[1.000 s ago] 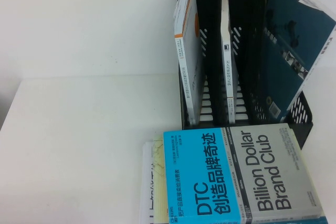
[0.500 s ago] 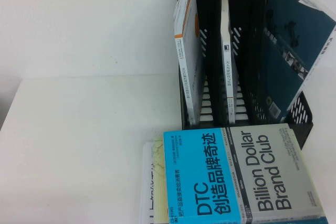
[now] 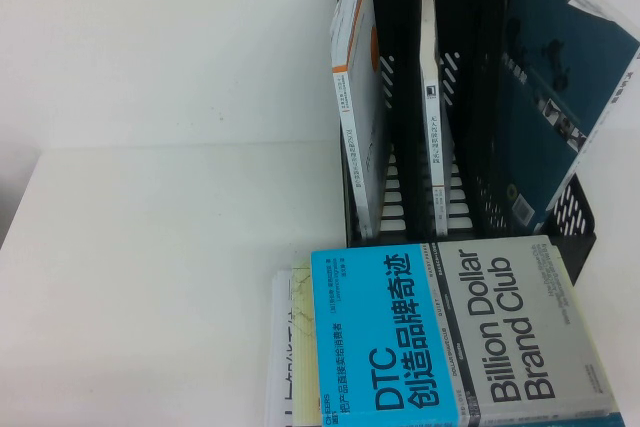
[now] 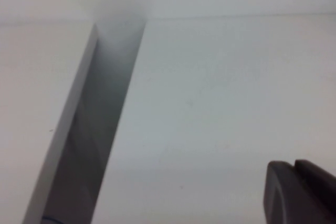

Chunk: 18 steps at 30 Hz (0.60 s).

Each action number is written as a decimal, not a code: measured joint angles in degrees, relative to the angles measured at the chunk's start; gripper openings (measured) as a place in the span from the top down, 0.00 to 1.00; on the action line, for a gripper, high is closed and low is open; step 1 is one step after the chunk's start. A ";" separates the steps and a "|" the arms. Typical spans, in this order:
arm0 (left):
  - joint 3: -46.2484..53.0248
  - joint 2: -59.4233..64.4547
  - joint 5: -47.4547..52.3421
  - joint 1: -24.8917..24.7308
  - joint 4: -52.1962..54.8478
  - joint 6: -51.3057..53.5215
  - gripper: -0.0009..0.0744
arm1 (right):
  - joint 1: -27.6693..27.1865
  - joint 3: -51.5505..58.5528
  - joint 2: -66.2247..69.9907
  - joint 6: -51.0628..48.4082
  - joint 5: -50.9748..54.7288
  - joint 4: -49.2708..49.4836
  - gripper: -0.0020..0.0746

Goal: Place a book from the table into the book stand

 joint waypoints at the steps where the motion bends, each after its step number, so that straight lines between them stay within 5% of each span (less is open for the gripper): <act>1: 0.00 0.00 0.00 -0.89 0.00 0.00 0.99 | 0.00 0.00 0.00 0.00 -0.01 0.00 0.97; 7: 0.00 0.00 0.00 -5.53 0.21 2.47 0.99 | 0.00 0.00 0.00 0.00 -0.01 0.00 0.97; 18: 0.00 0.00 0.08 -5.67 0.21 4.59 0.99 | 0.00 0.00 0.00 0.00 0.17 0.00 0.97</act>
